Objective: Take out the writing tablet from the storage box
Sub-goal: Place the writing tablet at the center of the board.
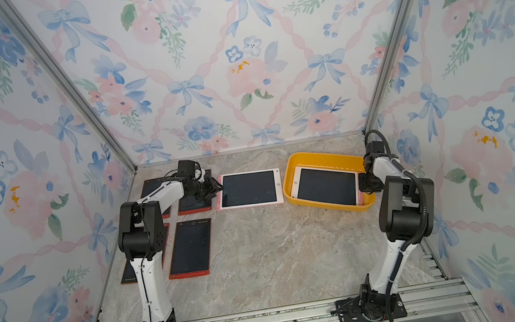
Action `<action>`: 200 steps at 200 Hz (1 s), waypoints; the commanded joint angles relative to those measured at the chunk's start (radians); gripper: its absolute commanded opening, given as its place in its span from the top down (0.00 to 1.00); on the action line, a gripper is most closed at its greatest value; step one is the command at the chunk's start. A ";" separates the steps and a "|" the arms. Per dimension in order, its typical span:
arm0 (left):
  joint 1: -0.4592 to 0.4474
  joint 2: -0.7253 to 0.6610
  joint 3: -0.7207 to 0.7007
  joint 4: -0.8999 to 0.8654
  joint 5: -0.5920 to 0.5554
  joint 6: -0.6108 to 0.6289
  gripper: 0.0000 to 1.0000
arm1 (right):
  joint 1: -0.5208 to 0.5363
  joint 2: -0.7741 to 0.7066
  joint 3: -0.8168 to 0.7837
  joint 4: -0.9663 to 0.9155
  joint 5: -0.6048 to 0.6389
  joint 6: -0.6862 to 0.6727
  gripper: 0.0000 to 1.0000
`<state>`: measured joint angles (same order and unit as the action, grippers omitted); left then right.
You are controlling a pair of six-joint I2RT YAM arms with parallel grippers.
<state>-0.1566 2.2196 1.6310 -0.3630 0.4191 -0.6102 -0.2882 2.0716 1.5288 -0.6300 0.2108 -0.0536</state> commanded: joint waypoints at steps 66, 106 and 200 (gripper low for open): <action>-0.010 -0.130 0.051 -0.042 -0.101 0.043 0.31 | -0.021 -0.004 -0.079 -0.035 0.130 0.074 0.57; -0.054 -0.203 0.156 -0.042 -0.090 0.107 0.24 | -0.016 -0.101 -0.168 0.054 -0.025 0.179 0.43; -0.505 0.018 0.579 -0.048 -0.258 0.250 0.02 | 0.027 -0.265 -0.204 0.054 0.018 0.273 0.00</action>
<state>-0.5926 2.1368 2.0945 -0.3908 0.2356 -0.4072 -0.2600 1.8381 1.3277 -0.5682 0.2398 0.1650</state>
